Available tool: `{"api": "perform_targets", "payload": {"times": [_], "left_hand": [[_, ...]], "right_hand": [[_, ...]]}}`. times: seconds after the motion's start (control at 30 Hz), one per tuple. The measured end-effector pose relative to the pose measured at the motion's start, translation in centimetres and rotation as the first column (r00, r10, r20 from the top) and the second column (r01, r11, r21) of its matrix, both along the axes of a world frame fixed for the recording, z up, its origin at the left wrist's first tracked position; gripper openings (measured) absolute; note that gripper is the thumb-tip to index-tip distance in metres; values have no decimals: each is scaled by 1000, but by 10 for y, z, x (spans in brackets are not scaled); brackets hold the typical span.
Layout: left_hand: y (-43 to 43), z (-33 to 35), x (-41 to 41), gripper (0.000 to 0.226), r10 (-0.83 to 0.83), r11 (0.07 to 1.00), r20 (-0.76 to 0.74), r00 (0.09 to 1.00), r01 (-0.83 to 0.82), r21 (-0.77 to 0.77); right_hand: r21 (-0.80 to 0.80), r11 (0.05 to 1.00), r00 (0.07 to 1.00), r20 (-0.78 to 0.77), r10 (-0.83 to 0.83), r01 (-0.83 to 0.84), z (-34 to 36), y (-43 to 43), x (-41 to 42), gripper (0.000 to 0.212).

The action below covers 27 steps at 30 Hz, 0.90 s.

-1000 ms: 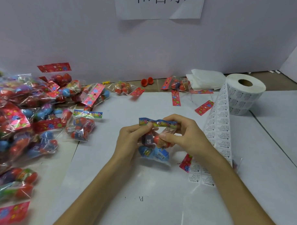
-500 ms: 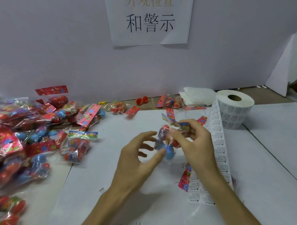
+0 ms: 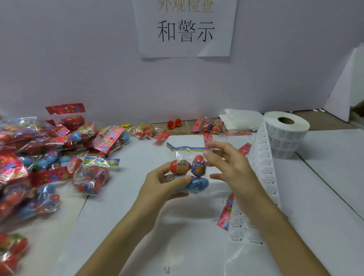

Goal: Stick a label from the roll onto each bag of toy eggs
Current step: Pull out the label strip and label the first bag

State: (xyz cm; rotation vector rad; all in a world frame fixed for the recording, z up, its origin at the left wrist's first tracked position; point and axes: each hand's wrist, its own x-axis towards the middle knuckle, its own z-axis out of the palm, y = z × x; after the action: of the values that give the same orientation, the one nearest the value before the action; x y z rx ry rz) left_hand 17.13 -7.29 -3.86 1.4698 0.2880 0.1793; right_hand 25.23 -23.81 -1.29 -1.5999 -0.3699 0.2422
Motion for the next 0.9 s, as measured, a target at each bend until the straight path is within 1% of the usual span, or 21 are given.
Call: {"api": "perform_targets", "payload": {"times": [0.07, 0.17, 0.37, 0.47, 0.53, 0.57, 0.6, 0.67, 0.7, 0.73, 0.77, 0.8, 0.83, 0.87, 0.9], "left_hand": [[-3, 0, -1, 22, -31, 999, -1, 1000, 31, 21], [-3, 2, -1, 24, -51, 997, -16, 999, 52, 62], [-4, 2, -2, 29, -77, 987, -35, 996, 81, 135], [-4, -2, -1, 28, -74, 985, -15, 997, 75, 155], [-3, -4, 1, 28, -36, 985, 2, 999, 35, 169], [-3, -5, 1, 29, -4, 984, 16, 1000, 1, 176], [-1, -6, 2, 31, 32, 978, 30, 999, -38, 206], [2, -9, 3, 36, 110, 938, 43, 993, -118, 327], [4, -10, 3, 37, 148, 911, 46, 988, -154, 383], [7, -11, 3, 38, 183, 886, 51, 982, -187, 425], [9, -13, 3, 40, 216, 863, 58, 975, -218, 456], [11, -14, 4, 41, 250, 839, 66, 966, -250, 483], [12, -14, 4, 43, 278, 813, 75, 958, -276, 512], [13, -15, 5, 46, 297, 787, 76, 952, -289, 545], [14, -15, 5, 52, 307, 760, 67, 949, -287, 583]], "right_hand": [[-18, 999, 999, -1, 33, -33, -1, 1, 0, 16], [3, 1000, 999, 29, 17, -17, -2, -2, 1, 5], [4, 1000, 992, 123, 30, -31, -2, -5, 2, 13], [-39, 999, 988, 150, 31, -25, -3, -5, 3, 18], [-144, 989, 979, 203, -3, 33, -5, -5, 5, 13], [-202, 975, 967, 250, -43, 96, -6, -7, 8, 8], [-235, 953, 943, 314, -112, 191, -5, -9, 11, 4], [-189, 888, 839, 455, -299, 419, 1, -21, 19, 4], [-150, 843, 772, 509, -381, 516, 4, -30, 23, 8], [-145, 792, 715, 545, -437, 594, 6, -39, 27, 16], [-190, 732, 686, 557, -468, 654, 6, -47, 32, 29], [-280, 677, 696, 536, -478, 681, 5, -55, 35, 44], [-380, 648, 740, 477, -474, 660, 5, -62, 38, 59], [-453, 658, 797, 387, -463, 602, 5, -67, 40, 70], [-483, 698, 849, 283, -447, 529, 5, -70, 40, 77]]}}
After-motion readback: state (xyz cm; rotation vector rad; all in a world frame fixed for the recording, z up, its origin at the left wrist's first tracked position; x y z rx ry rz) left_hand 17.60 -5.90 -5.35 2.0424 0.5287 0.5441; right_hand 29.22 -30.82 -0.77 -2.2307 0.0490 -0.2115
